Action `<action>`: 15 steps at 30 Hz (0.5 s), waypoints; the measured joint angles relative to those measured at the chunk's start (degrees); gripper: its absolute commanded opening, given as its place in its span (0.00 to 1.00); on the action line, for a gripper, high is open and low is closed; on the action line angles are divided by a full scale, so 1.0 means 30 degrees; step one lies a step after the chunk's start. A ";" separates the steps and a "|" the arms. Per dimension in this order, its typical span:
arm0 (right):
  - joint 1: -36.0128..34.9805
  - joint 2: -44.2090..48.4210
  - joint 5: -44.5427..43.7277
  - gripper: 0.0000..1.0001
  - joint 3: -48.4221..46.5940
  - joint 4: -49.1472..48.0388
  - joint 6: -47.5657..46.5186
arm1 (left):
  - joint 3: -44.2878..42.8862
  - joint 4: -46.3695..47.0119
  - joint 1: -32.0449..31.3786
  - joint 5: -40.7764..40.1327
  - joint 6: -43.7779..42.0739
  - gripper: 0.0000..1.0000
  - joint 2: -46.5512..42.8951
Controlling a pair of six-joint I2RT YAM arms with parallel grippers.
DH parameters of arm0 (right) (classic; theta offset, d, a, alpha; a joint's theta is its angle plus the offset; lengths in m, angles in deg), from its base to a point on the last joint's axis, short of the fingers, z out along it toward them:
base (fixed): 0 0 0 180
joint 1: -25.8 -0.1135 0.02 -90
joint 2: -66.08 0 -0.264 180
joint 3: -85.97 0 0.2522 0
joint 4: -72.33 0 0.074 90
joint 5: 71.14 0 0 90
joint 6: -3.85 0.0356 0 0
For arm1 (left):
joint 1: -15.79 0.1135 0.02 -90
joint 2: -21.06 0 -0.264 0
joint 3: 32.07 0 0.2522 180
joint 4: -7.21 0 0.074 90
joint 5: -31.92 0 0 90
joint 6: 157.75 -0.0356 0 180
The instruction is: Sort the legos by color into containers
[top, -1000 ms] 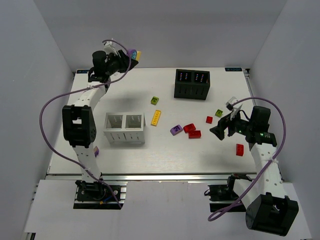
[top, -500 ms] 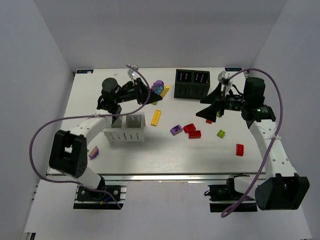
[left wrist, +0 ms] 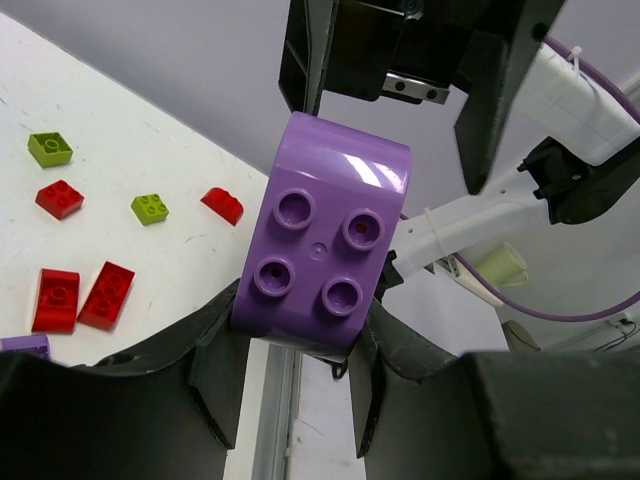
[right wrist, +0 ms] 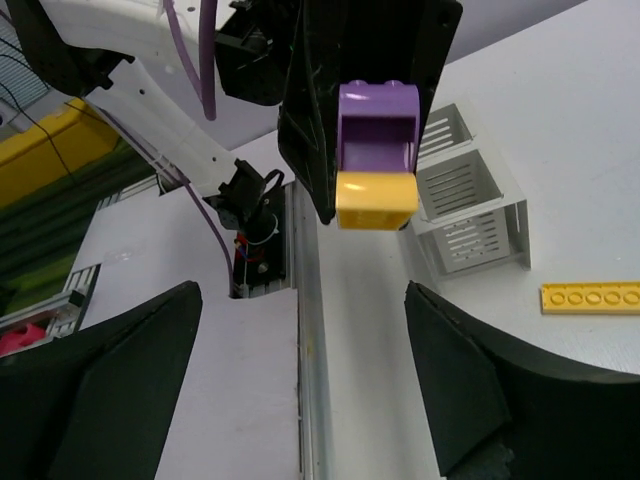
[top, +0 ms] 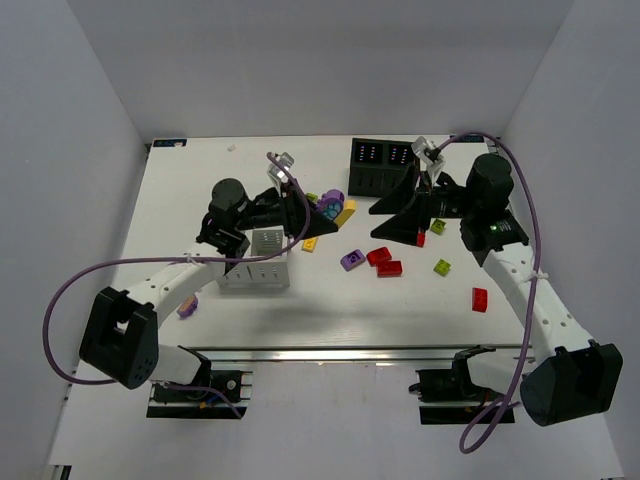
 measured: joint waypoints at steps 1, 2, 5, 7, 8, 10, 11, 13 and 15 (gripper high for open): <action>-0.0240 0.0000 -0.0146 0.89 -0.0022 -0.0189 0.0160 | 0.0000 -0.0087 -0.0138 -0.0131 -0.0029 0.00 0.0015; -0.0408 0.0000 -0.0291 0.89 -0.0036 -0.0226 0.0146 | 0.0000 -0.0168 -0.0255 -0.0233 -0.0044 0.00 0.0015; -0.1056 -0.0138 -0.1122 0.89 -0.0444 0.0721 -0.0590 | 0.0000 -0.0313 -0.0656 -0.0554 -0.0109 0.00 0.0051; -0.1421 -0.0372 -0.1858 0.89 -0.0852 0.1392 -0.1443 | 0.0000 -0.0408 -0.0889 -0.0729 -0.0168 0.00 0.0058; -0.1559 -0.0437 -0.2127 0.89 -0.0918 0.1603 -0.1690 | 0.0000 -0.0423 -0.0991 -0.0787 -0.0182 0.00 0.0066; -0.1727 -0.0532 -0.2652 0.89 -0.0925 0.1989 -0.2171 | -0.0022 -0.0474 -0.1180 -0.0896 -0.0204 0.00 0.0124; -0.1821 -0.0590 -0.2892 0.89 -0.0933 0.2288 -0.2426 | -0.0044 -0.0474 -0.1253 -0.0940 -0.0233 0.00 0.0197; -0.1938 -0.0750 -0.3468 0.89 -0.1013 0.2827 -0.2783 | -0.0058 -0.0546 -0.1399 -0.1064 -0.0248 0.00 0.0335; -0.1953 -0.0947 -0.3854 0.89 -0.1158 0.3198 -0.3024 | -0.0066 -0.0692 -0.1501 -0.1166 -0.0270 0.00 0.0393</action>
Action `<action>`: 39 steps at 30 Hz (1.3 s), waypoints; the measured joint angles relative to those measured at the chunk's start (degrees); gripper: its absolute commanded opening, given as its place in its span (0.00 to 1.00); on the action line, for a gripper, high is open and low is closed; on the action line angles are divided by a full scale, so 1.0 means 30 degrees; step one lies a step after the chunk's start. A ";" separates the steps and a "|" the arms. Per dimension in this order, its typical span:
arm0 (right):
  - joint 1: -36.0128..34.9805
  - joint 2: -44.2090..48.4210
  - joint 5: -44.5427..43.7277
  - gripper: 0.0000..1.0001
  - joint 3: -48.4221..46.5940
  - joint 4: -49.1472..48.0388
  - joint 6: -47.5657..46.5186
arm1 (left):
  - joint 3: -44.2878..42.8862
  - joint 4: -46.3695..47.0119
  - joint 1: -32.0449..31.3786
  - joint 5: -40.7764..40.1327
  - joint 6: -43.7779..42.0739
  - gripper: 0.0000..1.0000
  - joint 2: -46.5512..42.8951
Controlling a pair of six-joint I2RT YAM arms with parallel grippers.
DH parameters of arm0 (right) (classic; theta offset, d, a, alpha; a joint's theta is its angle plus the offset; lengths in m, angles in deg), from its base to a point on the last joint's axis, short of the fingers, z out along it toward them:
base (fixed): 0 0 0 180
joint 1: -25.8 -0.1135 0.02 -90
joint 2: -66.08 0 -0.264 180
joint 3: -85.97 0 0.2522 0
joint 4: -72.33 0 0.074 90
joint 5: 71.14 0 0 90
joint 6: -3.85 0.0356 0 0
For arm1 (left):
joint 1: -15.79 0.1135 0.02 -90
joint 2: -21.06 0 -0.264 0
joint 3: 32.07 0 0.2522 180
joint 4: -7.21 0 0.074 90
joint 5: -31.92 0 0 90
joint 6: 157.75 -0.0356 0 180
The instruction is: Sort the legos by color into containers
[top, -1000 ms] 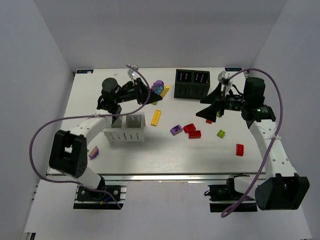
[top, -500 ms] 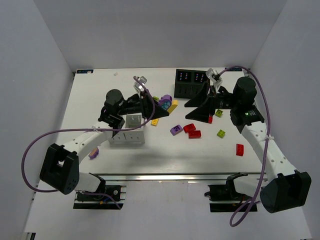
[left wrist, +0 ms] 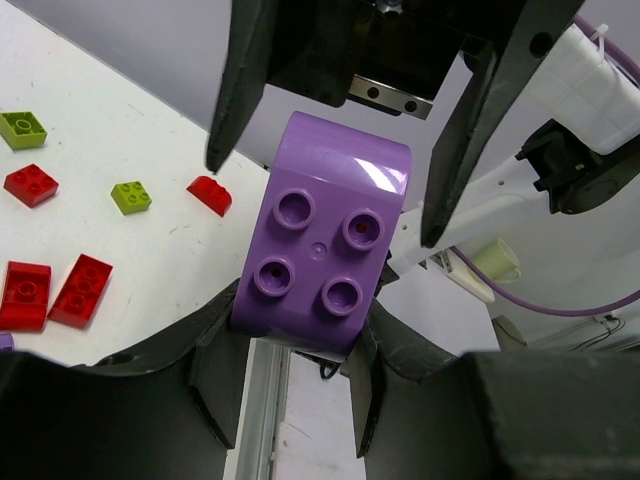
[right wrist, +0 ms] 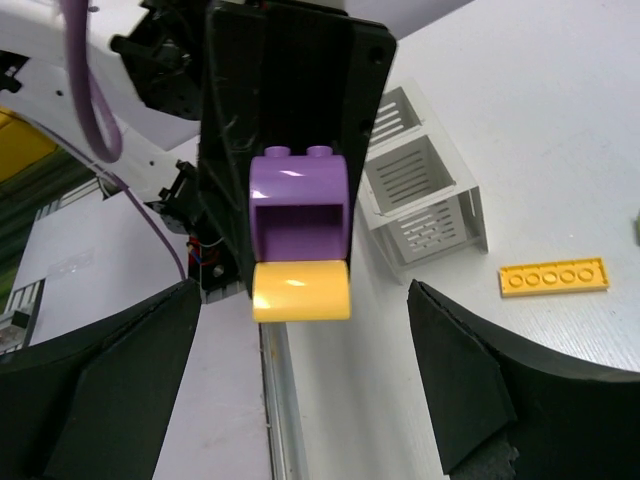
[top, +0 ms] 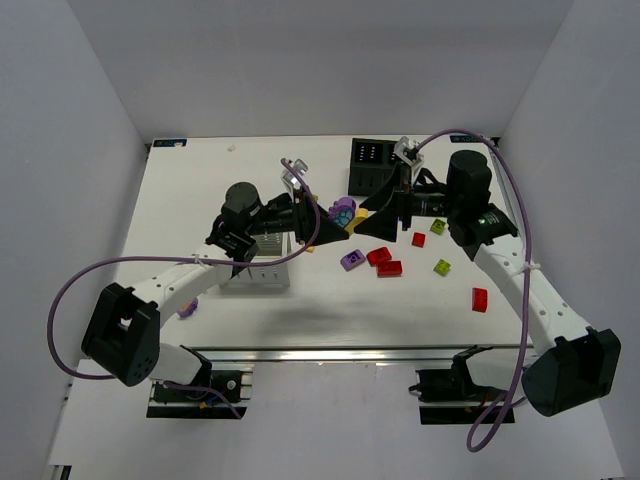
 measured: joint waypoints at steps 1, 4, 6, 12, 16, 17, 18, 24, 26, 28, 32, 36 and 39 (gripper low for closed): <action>0.0000 -0.0080 -0.0219 0.89 -0.0066 0.0109 -0.0066 | 0.0000 -0.0080 -0.0058 -0.0058 -0.0051 0.00 0.0007; -0.0029 -0.0160 -0.0539 0.82 -0.0138 0.0335 -0.0197 | 0.0000 -0.0146 -0.0204 -0.0087 -0.0197 0.00 0.0007; -0.0051 -0.0175 -0.0663 0.77 -0.0146 0.0372 -0.0277 | 0.0000 -0.0168 -0.0291 -0.0117 -0.0277 0.00 0.0007; -0.0080 -0.0175 -0.0729 0.66 -0.0138 0.0328 -0.0386 | 0.0000 -0.0233 -0.0372 -0.0160 -0.0342 0.00 0.0007; -0.0080 -0.0175 -0.0328 0.55 -0.0131 0.0168 -0.0342 | 0.0000 -0.0299 -0.0415 -0.0226 -0.0342 0.00 0.0007; -0.0080 -0.0175 -0.0233 0.55 -0.0131 0.0080 -0.0328 | 0.0000 -0.0299 -0.0444 -0.0226 -0.0342 0.00 0.0007; -0.0080 -0.0175 -0.0138 0.55 -0.0131 0.0000 -0.0321 | 0.0000 -0.0299 -0.0474 -0.0226 -0.0342 0.00 0.0007; -0.0080 -0.0175 0.0437 0.22 -0.0095 -0.0211 -0.0481 | -0.0044 -0.0291 -0.0525 -0.0248 -0.0342 0.00 0.0095; -0.0058 -0.0175 0.0561 0.31 -0.0095 -0.0255 -0.0539 | -0.0211 -0.0291 -0.0532 -0.0233 -0.0342 0.00 0.0219; -0.0022 -0.0175 0.0583 0.50 -0.0095 -0.0248 -0.0619 | -0.0255 -0.0291 -0.0532 -0.0211 -0.0350 0.00 0.0255; -0.0080 -0.0175 0.0765 0.61 -0.0102 0.0044 -0.1035 | -0.0372 -0.0306 -0.0532 -0.0291 -0.0270 0.00 0.0270; -0.0087 -0.0175 0.0787 0.63 -0.0102 0.0335 -0.1348 | -0.0597 -0.0284 -0.0532 -0.0313 -0.0255 0.00 0.0270; -0.0080 -0.0175 0.0780 0.56 -0.0102 0.0415 -0.1450 | -0.0634 -0.0277 -0.0532 -0.0357 -0.0255 0.00 0.0270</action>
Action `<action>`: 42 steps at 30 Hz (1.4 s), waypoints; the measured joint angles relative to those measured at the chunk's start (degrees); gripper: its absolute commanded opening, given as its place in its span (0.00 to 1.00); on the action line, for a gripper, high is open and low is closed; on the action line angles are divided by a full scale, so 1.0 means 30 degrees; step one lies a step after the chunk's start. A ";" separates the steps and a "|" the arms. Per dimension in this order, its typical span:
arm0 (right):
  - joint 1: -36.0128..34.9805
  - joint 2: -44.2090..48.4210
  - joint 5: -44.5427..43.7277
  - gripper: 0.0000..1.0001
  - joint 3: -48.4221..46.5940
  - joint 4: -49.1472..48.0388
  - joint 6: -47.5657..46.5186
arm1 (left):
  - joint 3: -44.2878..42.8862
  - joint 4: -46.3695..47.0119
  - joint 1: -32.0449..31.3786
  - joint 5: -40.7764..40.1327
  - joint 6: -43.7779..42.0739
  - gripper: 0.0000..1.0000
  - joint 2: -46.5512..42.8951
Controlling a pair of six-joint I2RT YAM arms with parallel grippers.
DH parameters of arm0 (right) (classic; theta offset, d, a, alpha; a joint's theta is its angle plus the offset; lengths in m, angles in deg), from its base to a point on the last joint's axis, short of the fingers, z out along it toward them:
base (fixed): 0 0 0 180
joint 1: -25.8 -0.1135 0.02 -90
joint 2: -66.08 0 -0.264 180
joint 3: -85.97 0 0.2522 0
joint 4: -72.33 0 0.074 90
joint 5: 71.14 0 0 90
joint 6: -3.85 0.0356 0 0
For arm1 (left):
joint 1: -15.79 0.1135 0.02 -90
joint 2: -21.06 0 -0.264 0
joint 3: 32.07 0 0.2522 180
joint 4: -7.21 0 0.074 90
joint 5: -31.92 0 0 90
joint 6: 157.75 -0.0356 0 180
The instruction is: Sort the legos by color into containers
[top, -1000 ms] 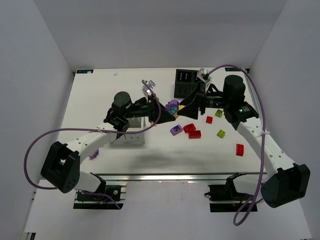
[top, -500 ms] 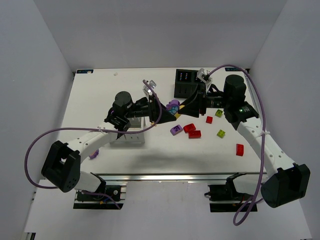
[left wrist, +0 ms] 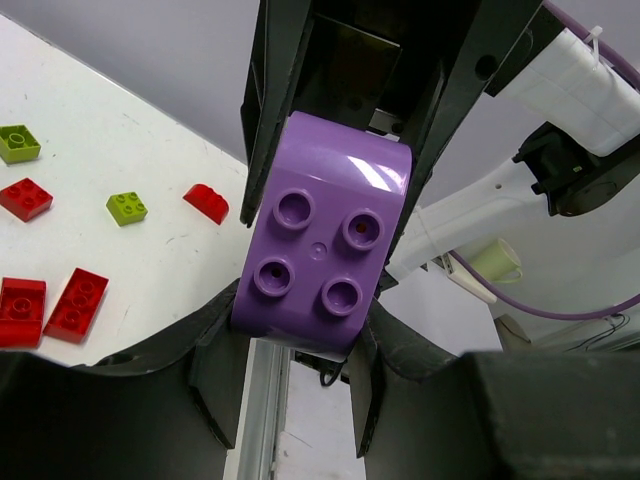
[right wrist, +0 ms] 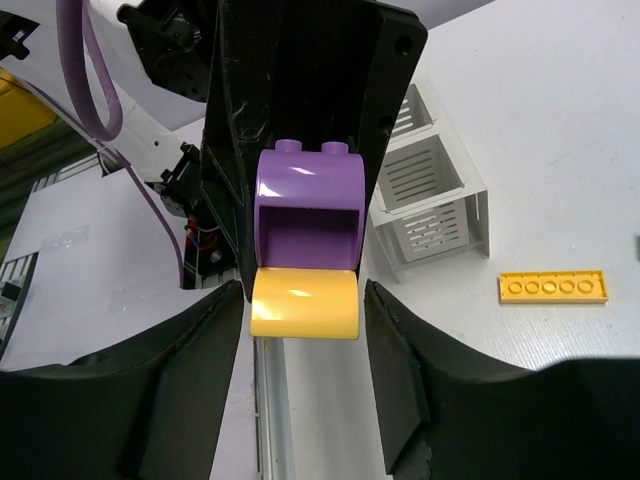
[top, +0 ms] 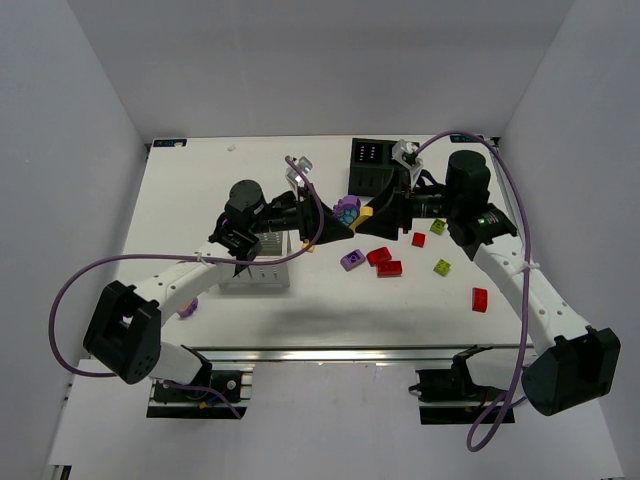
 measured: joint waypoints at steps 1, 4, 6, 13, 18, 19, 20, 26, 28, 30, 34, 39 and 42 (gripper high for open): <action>-0.0007 0.0000 0.0007 0.54 0.0000 0.0000 -0.0029 | 0.0000 0.0000 0.0000 0.0000 0.0000 0.00 0.0000; 0.0000 0.0000 0.0015 0.53 0.0000 0.0051 -0.0044 | 0.0000 0.0000 0.0000 -0.0007 0.0000 0.00 0.0000; 0.0000 0.0000 0.0022 0.52 0.0000 0.0036 -0.0036 | 0.0000 -0.0007 0.0000 -0.0007 0.0000 0.00 0.0000; 0.0036 -0.0204 0.0299 0.02 -0.0015 -0.0240 0.0313 | 0.0000 -0.0015 0.0007 0.0051 -0.0022 0.00 0.0000; 0.0109 -0.0335 0.0517 0.00 0.0015 -0.0619 0.0619 | -0.0007 -0.0102 0.0015 -0.0087 -0.0124 0.67 0.0000; 0.0109 -0.0335 0.0561 0.00 0.0015 -0.0678 0.0627 | -0.0007 -0.0153 0.0000 -0.0138 -0.0233 0.81 -0.0007; 0.0117 -0.0321 0.0576 0.00 0.0015 -0.0678 0.0597 | -0.0007 -0.0226 0.0000 -0.0168 -0.0321 0.85 -0.0007; 0.0342 -0.0066 0.1086 0.00 -0.0007 -0.0058 -0.0415 | -0.0364 -0.0772 0.0138 -0.0124 -0.0583 0.91 -0.0022; 0.0423 -0.0029 0.1406 0.00 -0.0029 0.0525 -0.1049 | -0.0911 -0.1209 0.0182 -0.0058 -0.0991 0.91 -0.0015; 0.0481 -0.0036 0.1610 0.00 -0.0087 0.1333 -0.1807 | -0.1668 -0.1858 0.0211 0.0007 -0.1501 0.91 -0.0015; 0.0503 -0.0284 0.2339 0.00 -0.0801 0.3475 -0.3585 | -0.2674 -0.2375 0.0284 0.0408 -0.2361 0.86 -0.0080; 0.0503 -0.0546 0.3045 0.00 -0.1144 0.4619 -0.4481 | -0.3096 -0.3045 0.0284 0.1282 -0.2965 0.81 -0.0087; 0.0503 -0.0634 0.3308 0.00 -0.1151 0.4619 -0.4415 | -0.3096 -0.3534 0.0284 0.1654 -0.3198 0.78 -0.0073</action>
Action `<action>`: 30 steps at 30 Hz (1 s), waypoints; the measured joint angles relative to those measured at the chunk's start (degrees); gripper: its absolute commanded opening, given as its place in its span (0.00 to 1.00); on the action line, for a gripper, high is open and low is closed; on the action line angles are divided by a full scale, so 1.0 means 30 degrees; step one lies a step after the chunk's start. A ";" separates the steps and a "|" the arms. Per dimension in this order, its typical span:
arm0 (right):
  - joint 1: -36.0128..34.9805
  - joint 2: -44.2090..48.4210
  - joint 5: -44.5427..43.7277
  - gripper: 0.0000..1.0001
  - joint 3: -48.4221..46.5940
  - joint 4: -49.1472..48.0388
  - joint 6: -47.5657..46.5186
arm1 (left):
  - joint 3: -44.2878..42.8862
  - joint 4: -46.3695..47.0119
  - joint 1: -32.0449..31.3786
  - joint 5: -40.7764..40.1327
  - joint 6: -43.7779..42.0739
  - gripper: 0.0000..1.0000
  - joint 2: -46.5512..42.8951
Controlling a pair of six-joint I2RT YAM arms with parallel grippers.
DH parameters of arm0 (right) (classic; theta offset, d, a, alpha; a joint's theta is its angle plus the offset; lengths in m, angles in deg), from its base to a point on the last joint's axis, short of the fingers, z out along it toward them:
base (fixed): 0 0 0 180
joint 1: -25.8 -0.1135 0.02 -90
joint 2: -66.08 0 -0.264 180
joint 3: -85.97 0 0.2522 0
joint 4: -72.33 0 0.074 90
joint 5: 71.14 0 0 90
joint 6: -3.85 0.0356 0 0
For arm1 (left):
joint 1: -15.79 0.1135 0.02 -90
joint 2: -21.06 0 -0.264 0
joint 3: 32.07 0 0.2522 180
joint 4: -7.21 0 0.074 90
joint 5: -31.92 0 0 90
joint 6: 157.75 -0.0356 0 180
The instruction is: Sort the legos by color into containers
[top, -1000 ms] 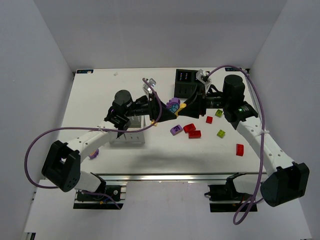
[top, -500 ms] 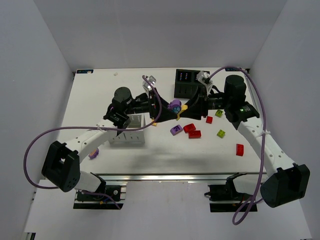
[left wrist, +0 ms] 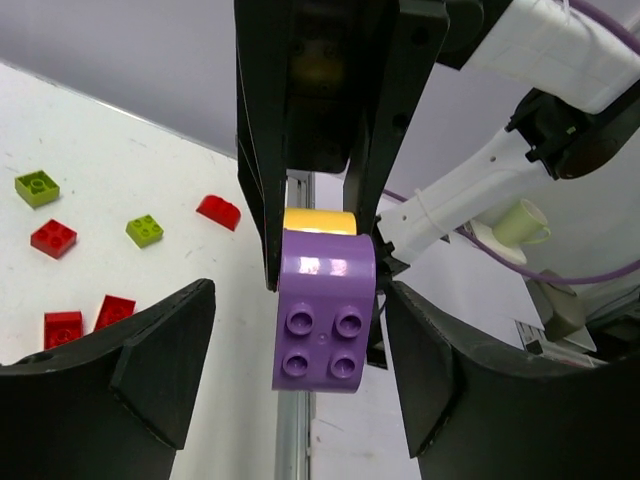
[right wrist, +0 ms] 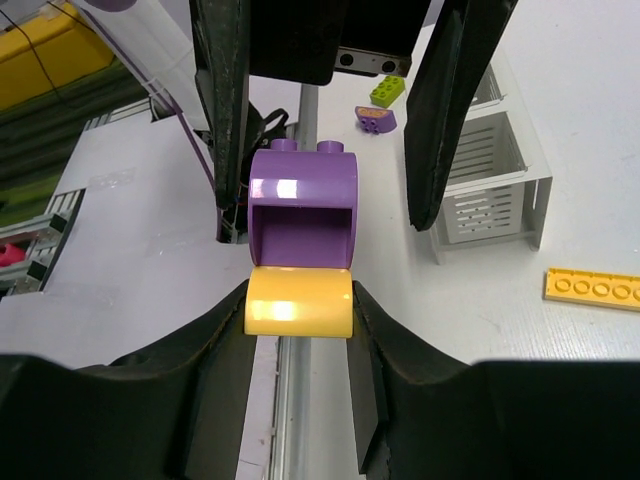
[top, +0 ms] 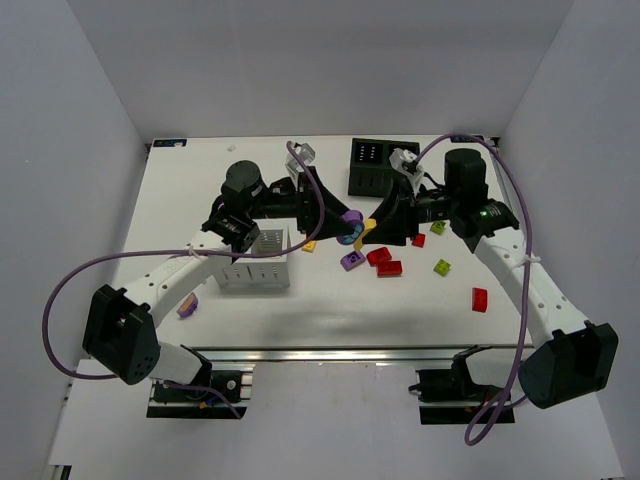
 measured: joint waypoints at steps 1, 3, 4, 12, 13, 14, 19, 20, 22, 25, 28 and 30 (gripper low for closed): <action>0.0000 -0.0051 0.0080 0.00 0.0000 -0.0029 0.0102 | 0.0000 -0.0197 0.0000 0.0087 -0.0109 0.78 0.0000; 0.0000 -0.0153 0.0197 0.00 0.0000 -0.0189 0.0415 | 0.0000 -0.0481 0.0000 0.0226 -0.0233 0.77 0.0015; 0.0000 -0.0219 0.0277 0.00 0.0000 -0.0328 0.0576 | 0.0000 -0.0634 -0.0007 0.0270 -0.0328 0.76 0.0015; 0.0124 -0.0452 0.0168 0.00 0.0036 -0.0852 0.1719 | -0.0146 -0.1588 -0.0087 0.0415 -0.1370 0.00 0.0058; 0.0124 -0.0452 0.0102 0.00 0.0058 -0.0867 0.1749 | -0.0189 -0.1778 -0.0073 0.0299 -0.1515 0.00 0.0044; 0.0124 -0.0452 0.0015 0.00 0.0109 -0.0874 0.1749 | -0.0211 -0.1931 -0.0066 0.0131 -0.1676 0.00 0.0022; 0.0233 -0.0415 -0.1056 0.00 0.0270 -0.0576 0.1151 | -0.0219 -0.3723 -0.0109 -0.1887 -0.3067 0.00 -0.0729; 0.0328 -0.0291 -0.1246 0.00 0.0408 -0.0481 0.0947 | -0.0219 -0.4095 0.0022 -0.2805 -0.3257 0.00 -0.1005; 0.0576 0.0015 -0.1479 0.00 0.0736 -0.0219 0.0648 | -0.0219 -0.4677 0.0539 -0.4379 -0.3526 0.00 -0.1523; 0.0903 0.0342 -0.1632 0.00 0.1217 -0.0131 0.0379 | -0.0131 -0.5202 0.1399 -0.6404 -0.3752 0.00 -0.2259; 0.1137 0.0423 -0.1945 0.00 0.1530 -0.0051 0.0131 | 0.0036 -0.6018 0.1945 -0.8437 -0.3963 0.00 -0.2929; 0.1217 0.0437 -0.2448 0.00 0.1596 0.0029 -0.0109 | 0.0073 -0.7169 0.1974 -1.0200 -0.4095 0.00 -0.3359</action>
